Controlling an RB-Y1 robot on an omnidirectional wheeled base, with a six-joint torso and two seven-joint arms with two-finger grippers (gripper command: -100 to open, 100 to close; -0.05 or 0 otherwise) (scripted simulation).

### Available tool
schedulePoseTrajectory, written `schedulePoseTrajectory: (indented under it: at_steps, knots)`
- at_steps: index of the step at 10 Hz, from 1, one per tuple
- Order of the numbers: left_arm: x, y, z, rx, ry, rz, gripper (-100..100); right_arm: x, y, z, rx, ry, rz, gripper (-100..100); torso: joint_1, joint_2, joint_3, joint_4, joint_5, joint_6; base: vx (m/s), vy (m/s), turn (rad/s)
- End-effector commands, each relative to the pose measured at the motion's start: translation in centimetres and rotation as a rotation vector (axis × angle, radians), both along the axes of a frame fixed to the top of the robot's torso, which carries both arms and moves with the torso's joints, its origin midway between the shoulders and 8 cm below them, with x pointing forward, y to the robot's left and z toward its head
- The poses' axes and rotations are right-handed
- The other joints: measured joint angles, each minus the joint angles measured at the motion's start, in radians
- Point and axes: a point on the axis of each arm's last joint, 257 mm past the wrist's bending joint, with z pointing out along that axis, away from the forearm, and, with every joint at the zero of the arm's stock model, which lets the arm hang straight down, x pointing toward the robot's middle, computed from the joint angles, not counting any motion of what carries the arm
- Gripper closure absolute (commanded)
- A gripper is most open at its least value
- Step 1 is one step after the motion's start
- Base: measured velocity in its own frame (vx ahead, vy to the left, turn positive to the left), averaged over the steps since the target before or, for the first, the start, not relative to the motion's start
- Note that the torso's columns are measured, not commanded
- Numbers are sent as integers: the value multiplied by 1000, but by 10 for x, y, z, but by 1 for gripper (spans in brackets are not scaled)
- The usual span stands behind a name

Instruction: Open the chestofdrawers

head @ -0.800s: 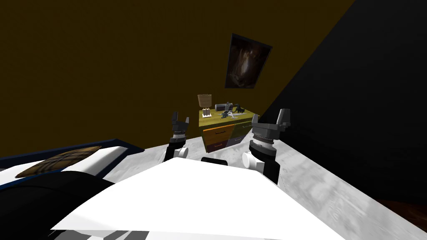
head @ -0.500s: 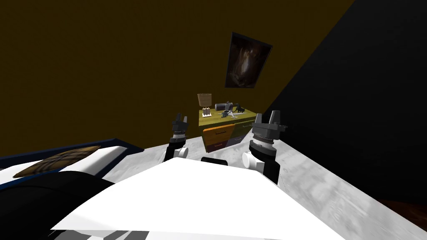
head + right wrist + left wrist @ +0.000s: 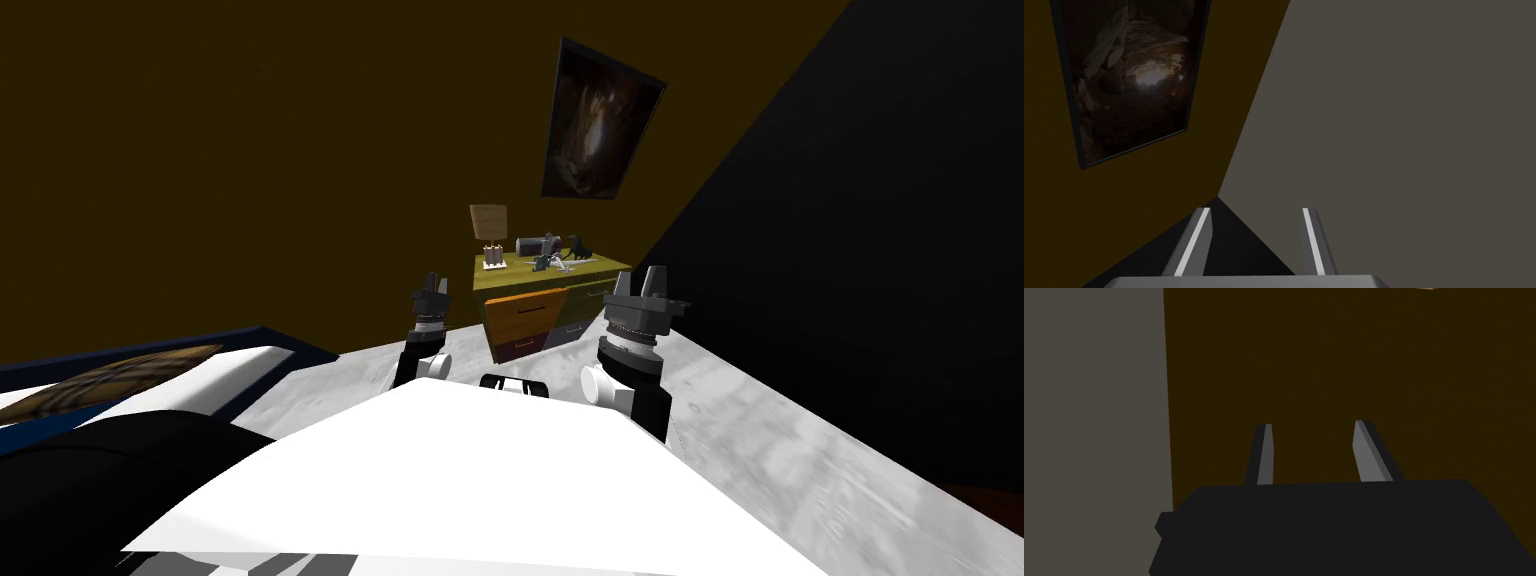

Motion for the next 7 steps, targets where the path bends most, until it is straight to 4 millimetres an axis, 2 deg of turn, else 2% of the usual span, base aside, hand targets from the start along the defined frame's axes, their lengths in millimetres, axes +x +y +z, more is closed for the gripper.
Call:
schedulePoseTrajectory:
  at_steps: [1,2,4,7]
  knots:
    - [0,0,0,0,0,0,0,0,0,0,0,0,0,0,0,74,-148,74,0,0,0,0,0]
    - [0,0,0,0,0,0,0,1,5,-4,-28,13,33,-100,0,148,-295,148,0,0,3,3,59]
    - [0,0,0,0,1,0,0,3,7,-7,-45,25,61,-100,0,191,-383,190,0,0,-6,2,60]
    - [0,0,0,0,1,0,0,7,7,-22,-35,68,157,-100,0,194,-389,194,0,0,-8,3,130]
